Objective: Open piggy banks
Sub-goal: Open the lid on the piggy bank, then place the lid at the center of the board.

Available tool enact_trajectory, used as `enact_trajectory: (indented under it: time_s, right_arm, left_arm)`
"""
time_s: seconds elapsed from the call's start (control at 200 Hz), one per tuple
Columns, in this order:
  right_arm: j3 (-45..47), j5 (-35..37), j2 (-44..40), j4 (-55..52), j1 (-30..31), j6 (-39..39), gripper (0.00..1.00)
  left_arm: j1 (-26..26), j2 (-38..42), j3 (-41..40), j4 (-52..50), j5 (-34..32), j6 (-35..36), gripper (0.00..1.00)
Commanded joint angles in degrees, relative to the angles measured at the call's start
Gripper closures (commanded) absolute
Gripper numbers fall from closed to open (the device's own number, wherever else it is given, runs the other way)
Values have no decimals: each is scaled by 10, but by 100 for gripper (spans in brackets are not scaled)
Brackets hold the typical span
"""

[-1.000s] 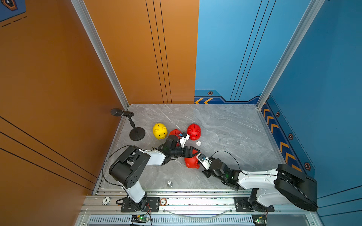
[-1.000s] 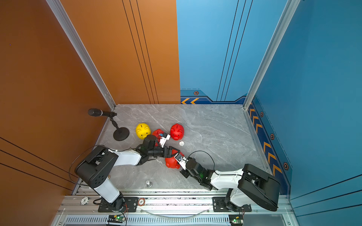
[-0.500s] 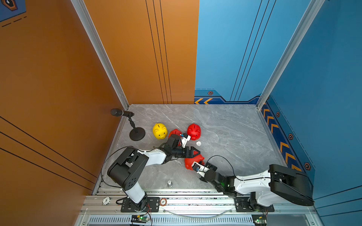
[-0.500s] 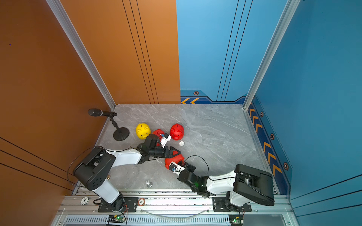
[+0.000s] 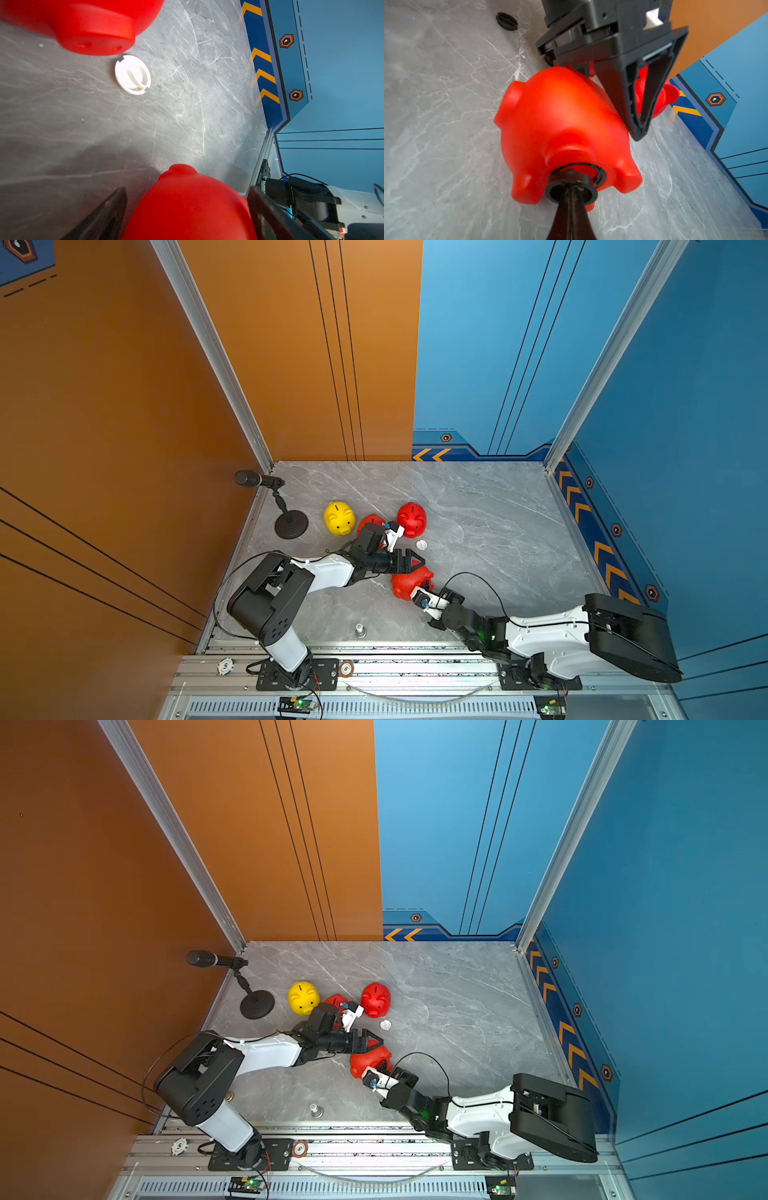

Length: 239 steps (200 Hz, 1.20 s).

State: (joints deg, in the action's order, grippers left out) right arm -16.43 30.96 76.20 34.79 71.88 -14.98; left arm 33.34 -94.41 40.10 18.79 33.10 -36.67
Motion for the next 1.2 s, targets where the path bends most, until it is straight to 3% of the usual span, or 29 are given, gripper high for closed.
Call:
enact_trajectory:
  time_s: [0.0, 0.24, 0.406, 0.666, 0.876, 1.191]
  right_arm:
    - [16, -35, -24, 6, -8, 22, 100]
    - [32, -52, -65, -15, -22, 48, 100]
    - [35, -89, -109, -48, -70, 99, 100]
    - [-17, -217, -143, -179, -248, 232, 100]
    - [-110, -296, -76, -305, -384, 298, 100]
    - [-264, -357, 107, -392, -484, 310, 100]
  left_arm:
    - [-1, -33, -37, -166, -83, 34, 9]
    - [-5, -30, -30, -174, -80, 42, 9]
    - [-7, -27, -33, -175, -81, 42, 9]
    - [-8, -12, -41, -166, -84, 36, 9]
    - [-8, -3, -45, -158, -84, 34, 9]
    - [-7, 12, -50, -151, -88, 34, 9]
